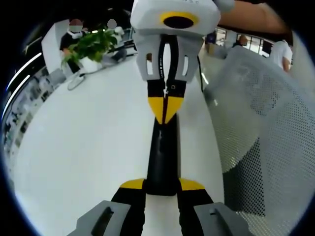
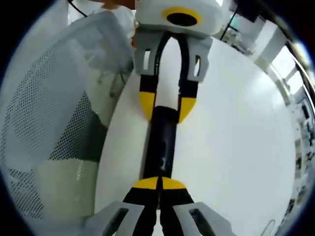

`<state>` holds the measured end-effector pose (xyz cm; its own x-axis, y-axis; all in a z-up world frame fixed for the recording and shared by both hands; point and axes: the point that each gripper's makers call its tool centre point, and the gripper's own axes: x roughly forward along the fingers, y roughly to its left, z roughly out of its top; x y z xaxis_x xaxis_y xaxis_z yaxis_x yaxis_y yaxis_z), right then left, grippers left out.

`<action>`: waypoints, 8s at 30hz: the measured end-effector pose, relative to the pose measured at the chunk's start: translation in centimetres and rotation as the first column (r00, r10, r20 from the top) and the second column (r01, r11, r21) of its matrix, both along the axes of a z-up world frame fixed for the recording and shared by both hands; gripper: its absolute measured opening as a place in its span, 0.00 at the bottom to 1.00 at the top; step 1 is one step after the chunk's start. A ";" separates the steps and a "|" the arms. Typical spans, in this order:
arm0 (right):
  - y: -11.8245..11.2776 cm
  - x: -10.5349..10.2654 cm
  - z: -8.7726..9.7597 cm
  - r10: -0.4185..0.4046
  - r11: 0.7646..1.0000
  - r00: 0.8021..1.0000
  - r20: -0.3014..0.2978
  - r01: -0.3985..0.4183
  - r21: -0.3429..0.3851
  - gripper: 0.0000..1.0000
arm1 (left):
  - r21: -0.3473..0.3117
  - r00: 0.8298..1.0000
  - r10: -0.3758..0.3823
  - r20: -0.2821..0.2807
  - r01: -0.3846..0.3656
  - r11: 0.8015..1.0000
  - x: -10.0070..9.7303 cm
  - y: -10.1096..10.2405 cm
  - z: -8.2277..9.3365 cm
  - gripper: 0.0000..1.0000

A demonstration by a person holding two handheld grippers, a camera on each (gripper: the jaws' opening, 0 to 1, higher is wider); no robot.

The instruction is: Press the specified remote control buttons in sequence, fully releasing each button before pressing the next.

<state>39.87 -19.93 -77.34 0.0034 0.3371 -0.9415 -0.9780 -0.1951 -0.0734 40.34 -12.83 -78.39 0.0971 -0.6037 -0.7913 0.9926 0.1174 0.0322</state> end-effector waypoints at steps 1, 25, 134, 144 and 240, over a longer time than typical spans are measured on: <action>0.0 0.0 0.0 0.000 1.000 1.000 0.001 0.000 0.002 0.00 | 0.000 1.000 0.000 0.000 0.000 1.000 0.0 0.0 0.0 0.23; 1.1 1.2 1.8 -0.027 0.998 1.000 0.006 0.027 0.051 0.00 | 0.004 1.000 -0.003 0.005 0.003 1.000 0.0 0.0 0.0 0.23; 2.0 -0.4 0.4 0.032 0.999 0.997 -0.067 -0.032 -0.003 0.00 | -0.006 1.000 0.005 0.016 -0.005 1.000 -0.1 0.0 0.0 0.23; 2.2 -0.4 0.3 0.039 0.999 0.997 -0.061 -0.040 -0.004 0.00 | -0.005 1.000 0.007 0.019 -0.007 1.000 -0.1 0.0 0.1 0.23; 2.2 -1.6 -0.2 0.055 0.998 0.957 0.285 -0.064 0.022 0.00 | -0.013 1.000 0.001 0.027 -0.001 1.000 0.0 0.1 0.1 0.23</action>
<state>38.26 -17.68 -77.51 0.2481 0.3733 -0.8940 -0.9028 -0.2457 -0.3531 40.31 -12.74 -78.32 0.1188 -0.6140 -0.7803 0.9913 0.1186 0.0576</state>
